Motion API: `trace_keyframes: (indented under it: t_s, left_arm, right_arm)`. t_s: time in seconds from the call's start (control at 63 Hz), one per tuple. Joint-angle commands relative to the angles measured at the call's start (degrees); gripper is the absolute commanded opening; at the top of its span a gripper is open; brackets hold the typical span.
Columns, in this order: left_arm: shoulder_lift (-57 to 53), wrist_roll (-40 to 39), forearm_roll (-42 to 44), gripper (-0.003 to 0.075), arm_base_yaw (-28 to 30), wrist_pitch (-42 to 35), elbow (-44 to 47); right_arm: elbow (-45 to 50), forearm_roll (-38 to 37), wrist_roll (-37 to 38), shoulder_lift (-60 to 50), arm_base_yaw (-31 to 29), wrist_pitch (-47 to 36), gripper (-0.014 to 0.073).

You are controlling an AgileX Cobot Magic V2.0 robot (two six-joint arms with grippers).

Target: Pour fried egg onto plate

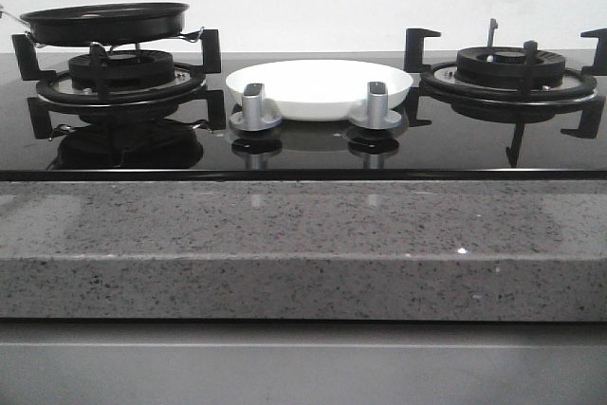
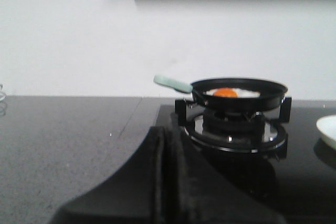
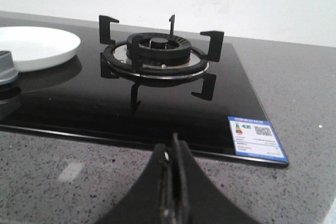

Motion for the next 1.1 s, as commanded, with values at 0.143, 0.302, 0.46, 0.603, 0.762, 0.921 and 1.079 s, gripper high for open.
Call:
trace_keyframes:
  t_s: [0.143, 0.302, 0.46, 0.603, 0.762, 0.921, 1.079]
  left_arm:
    - [2.0, -0.5, -3.2, -0.002, 0.5, 4.0, -9.4]
    - [13.7, -0.5, -1.5, -0.002, 0.4, 17.6, -21.9]
    - [28.2, -0.5, -1.5, -0.002, 0.4, 19.1, -30.6]
    - [36.3, -0.5, -1.5, -0.002, 0.4, 18.6, -35.6]
    - [38.7, -0.5, -1.5, 0.0074, 0.4, 15.6, -36.1]
    - [39.3, -0.5, -1.5, 0.0538, 0.4, 14.3, -36.1]
    - [39.3, -0.5, -1.5, 0.0634, 0.4, 13.3, -36.1]
  right_arm:
    - [-11.3, 0.3, -0.5, 0.5, -0.3, 0.1, -0.0109]
    - [-24.6, 0.3, -0.5, 10.0, -0.3, 6.5, -0.0109]
    - [-33.9, 0.3, -0.5, 22.6, -0.3, 7.2, -0.0109]
    - [-38.7, 0.3, -0.5, 30.8, -0.3, 9.4, -0.0109]
    - [-39.1, 0.5, -0.5, 33.3, -0.3, 6.4, 0.0002]
    - [-39.1, 2.4, -0.5, 33.3, -0.3, 2.0, 0.043]
    - [-39.0, 2.4, -0.5, 33.7, -0.3, 1.7, 0.061]
